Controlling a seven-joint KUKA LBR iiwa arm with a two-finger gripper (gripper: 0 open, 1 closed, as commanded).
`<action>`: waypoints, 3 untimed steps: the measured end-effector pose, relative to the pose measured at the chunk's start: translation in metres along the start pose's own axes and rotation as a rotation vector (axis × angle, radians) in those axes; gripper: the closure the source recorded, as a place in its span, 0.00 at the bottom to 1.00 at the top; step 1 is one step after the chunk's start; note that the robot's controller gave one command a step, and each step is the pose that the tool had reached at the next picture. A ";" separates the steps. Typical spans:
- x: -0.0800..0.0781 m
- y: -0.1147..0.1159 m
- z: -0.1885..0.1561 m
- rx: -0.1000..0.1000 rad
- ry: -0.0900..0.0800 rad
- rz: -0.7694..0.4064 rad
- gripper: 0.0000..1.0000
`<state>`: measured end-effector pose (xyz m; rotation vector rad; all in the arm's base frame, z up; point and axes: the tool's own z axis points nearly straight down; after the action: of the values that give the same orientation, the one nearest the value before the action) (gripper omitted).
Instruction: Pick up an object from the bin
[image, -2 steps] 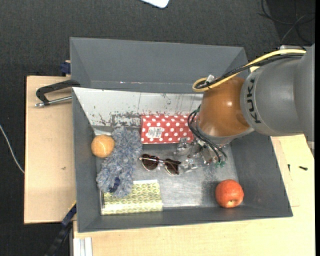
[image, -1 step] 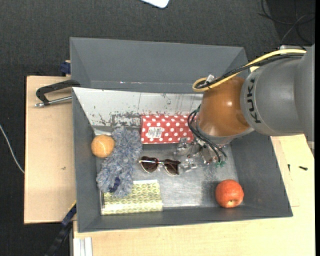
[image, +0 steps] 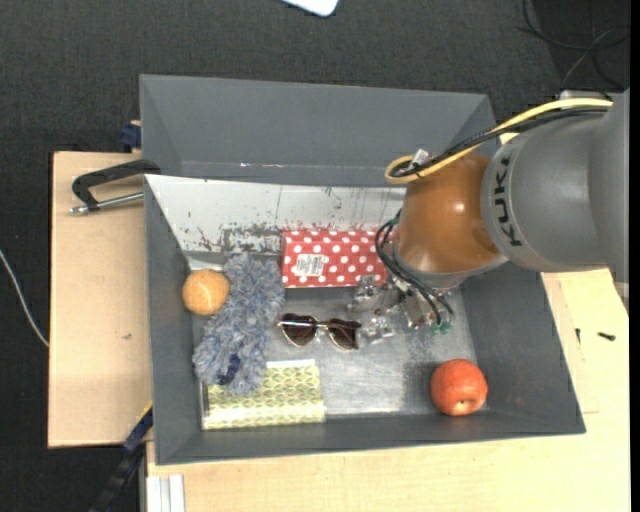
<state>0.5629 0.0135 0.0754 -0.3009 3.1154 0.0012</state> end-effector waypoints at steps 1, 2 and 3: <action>0.002 0.000 0.003 -0.001 0.006 0.000 0.00; 0.000 0.000 0.000 0.000 -0.001 0.000 1.00; 0.000 0.000 0.000 0.000 -0.001 0.000 1.00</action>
Offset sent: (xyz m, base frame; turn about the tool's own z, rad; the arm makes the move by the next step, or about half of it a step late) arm 0.0000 0.0000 0.0000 0.0000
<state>0.5630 0.0136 0.0754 -0.3007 3.1142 0.0013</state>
